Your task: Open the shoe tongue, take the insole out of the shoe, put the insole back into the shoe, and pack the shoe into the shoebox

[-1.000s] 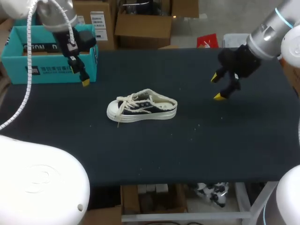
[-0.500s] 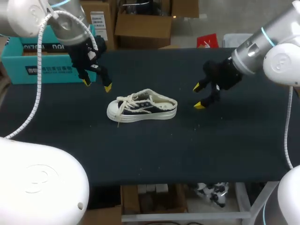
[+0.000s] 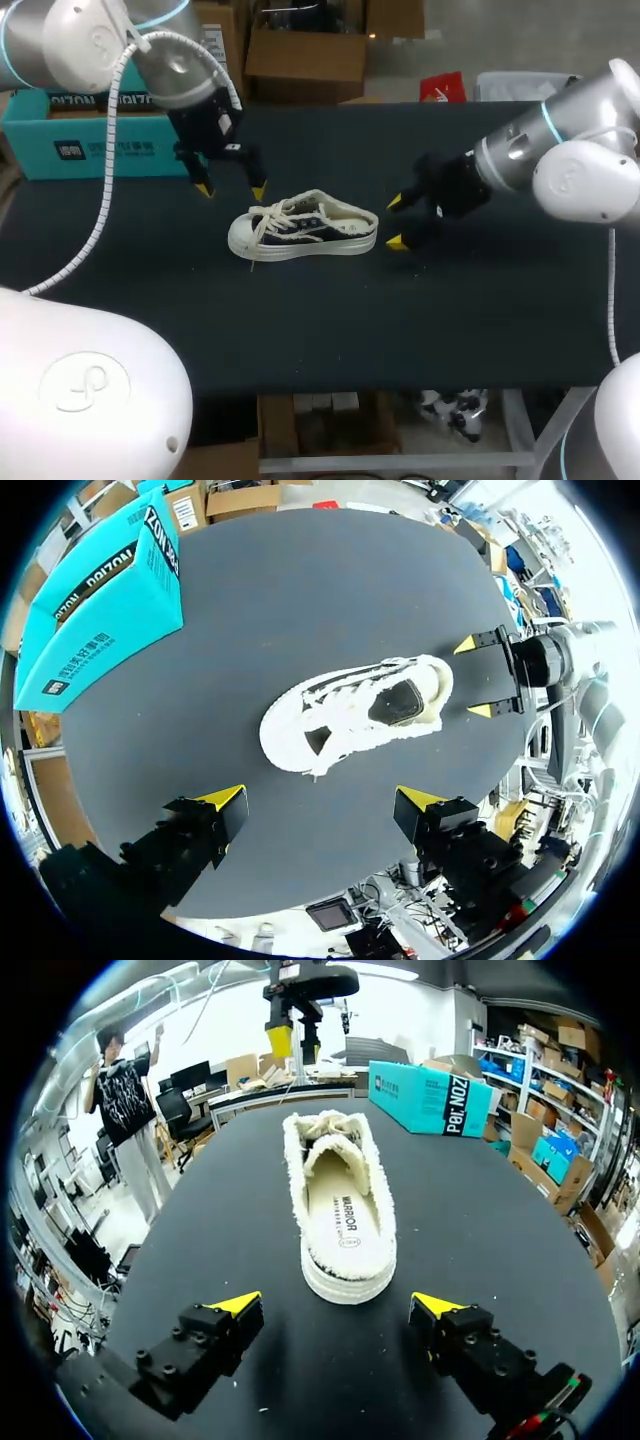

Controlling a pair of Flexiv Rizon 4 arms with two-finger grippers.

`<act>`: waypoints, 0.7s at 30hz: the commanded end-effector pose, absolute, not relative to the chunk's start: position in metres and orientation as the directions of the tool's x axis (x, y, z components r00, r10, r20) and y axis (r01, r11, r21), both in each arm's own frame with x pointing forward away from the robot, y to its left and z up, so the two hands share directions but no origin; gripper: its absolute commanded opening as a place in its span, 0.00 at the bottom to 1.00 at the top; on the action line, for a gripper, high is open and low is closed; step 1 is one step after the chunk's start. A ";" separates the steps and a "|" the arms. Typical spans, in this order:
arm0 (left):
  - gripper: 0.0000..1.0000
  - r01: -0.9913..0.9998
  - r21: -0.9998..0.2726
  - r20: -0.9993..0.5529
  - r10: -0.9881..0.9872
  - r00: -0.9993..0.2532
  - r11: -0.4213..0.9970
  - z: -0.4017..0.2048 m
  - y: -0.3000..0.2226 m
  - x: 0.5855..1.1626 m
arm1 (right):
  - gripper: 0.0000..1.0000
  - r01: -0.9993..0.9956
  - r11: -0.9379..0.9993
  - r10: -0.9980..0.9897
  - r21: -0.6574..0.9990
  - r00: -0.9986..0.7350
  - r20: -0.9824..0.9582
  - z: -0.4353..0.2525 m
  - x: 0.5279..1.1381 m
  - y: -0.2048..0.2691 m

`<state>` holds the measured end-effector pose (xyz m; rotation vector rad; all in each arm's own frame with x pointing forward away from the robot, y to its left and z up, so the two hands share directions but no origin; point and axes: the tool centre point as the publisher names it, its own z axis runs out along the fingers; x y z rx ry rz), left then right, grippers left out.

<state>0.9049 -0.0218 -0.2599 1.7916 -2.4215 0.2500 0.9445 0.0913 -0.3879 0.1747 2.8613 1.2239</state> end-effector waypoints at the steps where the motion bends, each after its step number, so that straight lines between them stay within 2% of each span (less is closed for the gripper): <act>1: 1.00 -0.952 -0.051 0.198 -0.932 -0.304 0.300 -0.267 -0.036 0.910 | 1.00 0.101 0.664 0.108 0.741 -0.993 0.038 -0.400 0.956 0.096; 21: 1.00 -0.943 -0.005 0.238 -0.915 -0.325 0.334 -0.287 -0.062 0.924 | 1.00 0.101 0.557 0.078 0.824 -0.995 0.069 -0.425 0.961 0.130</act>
